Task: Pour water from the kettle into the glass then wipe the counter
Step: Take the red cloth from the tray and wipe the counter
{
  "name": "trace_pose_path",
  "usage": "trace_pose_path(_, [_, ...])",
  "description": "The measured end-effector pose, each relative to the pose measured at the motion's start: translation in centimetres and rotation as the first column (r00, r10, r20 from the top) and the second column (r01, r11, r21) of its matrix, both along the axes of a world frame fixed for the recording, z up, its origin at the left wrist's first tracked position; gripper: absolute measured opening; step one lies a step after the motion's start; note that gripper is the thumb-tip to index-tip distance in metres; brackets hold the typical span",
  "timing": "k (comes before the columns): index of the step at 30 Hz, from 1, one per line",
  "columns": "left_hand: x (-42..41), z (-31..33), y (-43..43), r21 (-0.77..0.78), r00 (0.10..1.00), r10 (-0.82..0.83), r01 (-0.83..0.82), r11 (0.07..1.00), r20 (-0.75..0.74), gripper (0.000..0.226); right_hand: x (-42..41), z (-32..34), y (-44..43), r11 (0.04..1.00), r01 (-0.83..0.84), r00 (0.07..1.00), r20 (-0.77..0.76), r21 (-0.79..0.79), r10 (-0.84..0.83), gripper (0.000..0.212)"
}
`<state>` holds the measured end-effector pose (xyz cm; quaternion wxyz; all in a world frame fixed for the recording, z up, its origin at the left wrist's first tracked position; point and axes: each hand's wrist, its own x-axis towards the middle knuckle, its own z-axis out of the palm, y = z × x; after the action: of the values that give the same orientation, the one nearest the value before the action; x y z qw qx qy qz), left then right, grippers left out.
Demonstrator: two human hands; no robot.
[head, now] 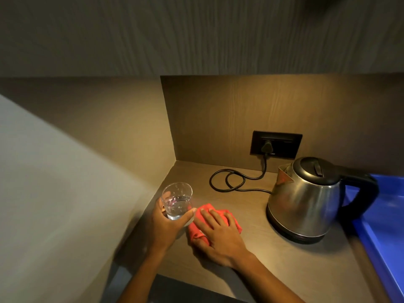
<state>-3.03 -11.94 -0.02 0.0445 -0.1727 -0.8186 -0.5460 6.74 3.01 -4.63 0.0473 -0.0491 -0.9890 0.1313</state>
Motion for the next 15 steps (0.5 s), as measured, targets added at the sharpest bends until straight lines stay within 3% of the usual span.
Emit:
trace_pose_path(4, [0.5, -0.5, 1.2, 0.093, 0.992, -0.072, 0.062, 0.994, 0.107, 0.088, 3.9, 0.3, -1.4, 0.998, 0.051, 0.999, 0.02, -0.043, -0.05, 0.066])
trace_pose_path(6, [0.7, -0.7, 2.3, 0.117, 0.984, -0.111, 0.095, 0.989, 0.141, 0.087, 5.9, 0.7, -1.6, 0.996, 0.09, 0.996, 0.009, 0.013, -0.091, 0.064])
trace_pose_path(11, [1.3, -1.1, 4.6, 0.029, 0.978, -0.159, 0.157, 0.987, 0.133, 0.1, 8.9, 1.2, -0.6, 0.965, 0.258, 0.966, -0.01, 0.048, -0.258, 0.058])
trace_pose_path(15, [1.8, -1.3, 5.8, -0.069, 0.977, -0.173, 0.183, 0.981, 0.123, 0.103, 8.6, 0.4, 1.3, 0.871, 0.491, 0.869, 0.06, 0.012, -0.491, 0.061])
